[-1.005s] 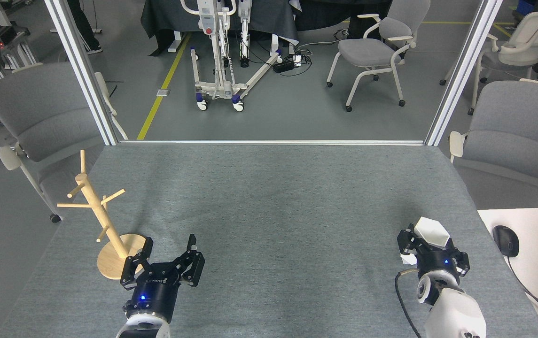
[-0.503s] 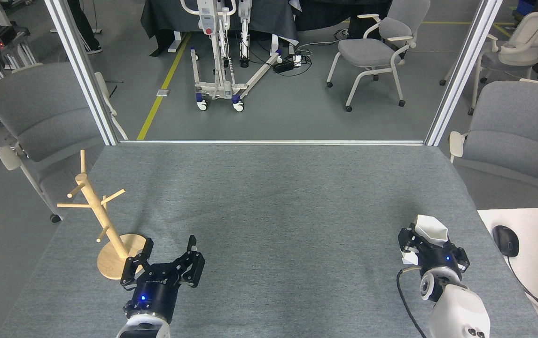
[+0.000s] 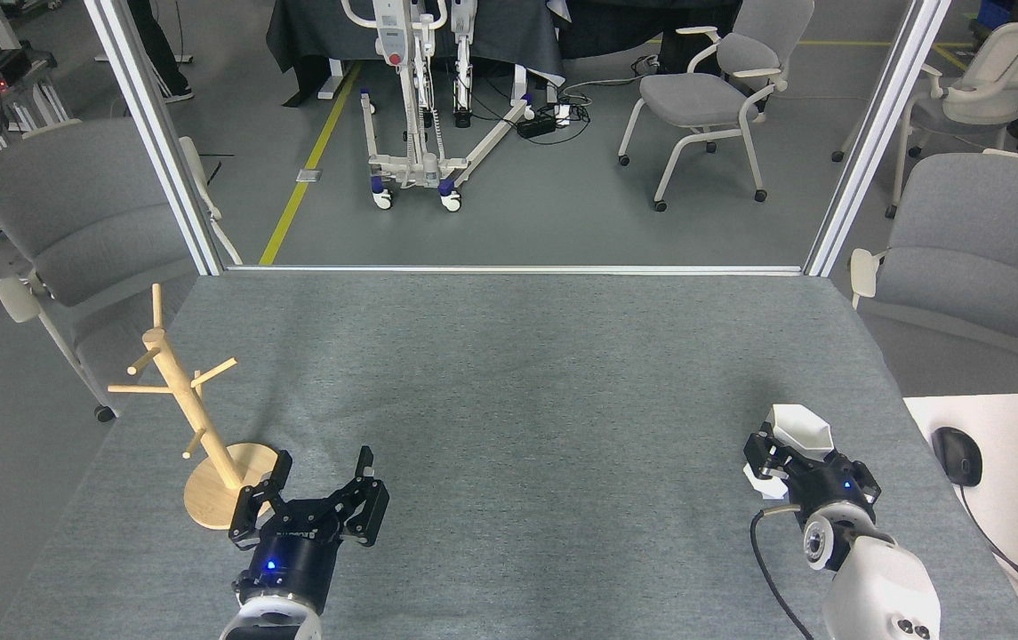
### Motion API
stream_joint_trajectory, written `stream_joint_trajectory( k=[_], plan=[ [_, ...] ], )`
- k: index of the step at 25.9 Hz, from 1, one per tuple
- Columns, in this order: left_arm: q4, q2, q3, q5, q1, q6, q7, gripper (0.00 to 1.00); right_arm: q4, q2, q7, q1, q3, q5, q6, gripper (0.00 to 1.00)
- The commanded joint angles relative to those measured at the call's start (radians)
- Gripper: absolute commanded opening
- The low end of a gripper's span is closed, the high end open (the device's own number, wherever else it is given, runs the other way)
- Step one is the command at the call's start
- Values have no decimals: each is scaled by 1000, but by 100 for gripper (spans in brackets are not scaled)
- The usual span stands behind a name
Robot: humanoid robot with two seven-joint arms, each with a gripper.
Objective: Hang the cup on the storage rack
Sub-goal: 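Carry the cup toward the center and bring the left gripper to it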
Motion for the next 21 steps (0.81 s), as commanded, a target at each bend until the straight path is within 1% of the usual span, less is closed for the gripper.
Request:
stream_joint_trajectory(
  k=[1,3,5,6,7,10,14,15,16,17,19,21],
  plan=[
    [-1,-2,-1,0,2,-24,-1,100,-22,-24,0,3,4,9,-102,5],
    [-1,1,-1,0,4,-30,0,100,-74,-44,2,3,7,13,-220,2],
    [-4,3,-2,0,5,-44,5,100,-114,-108,29,5,8,13,-431,0],
    [-4,3,-2,0,5,-58,5,100,-119,-127,49,5,7,6,-554,0],
    [-6,3,-4,-2,7,-73,6,100,-122,-137,61,2,5,6,-638,0],
    [-12,4,-11,-11,11,-105,8,100,-151,-137,63,-15,4,3,-638,0],
    [-32,17,-117,-23,47,-124,9,100,-291,-125,78,-3,5,0,-638,0],
    [-35,24,-151,-44,54,-124,9,100,-335,-122,81,5,14,0,-637,0],
    [-35,29,-180,-78,57,-124,9,100,-384,-114,89,23,22,0,-562,0],
    [-33,31,-206,-120,59,-124,9,100,-433,-98,101,49,31,0,-480,0],
    [-33,23,-280,-213,65,-121,9,100,-579,-42,141,98,86,-1,-272,0],
    [-38,17,-355,-256,64,-113,8,100,-731,-21,196,138,168,-6,-79,0]
  ],
)
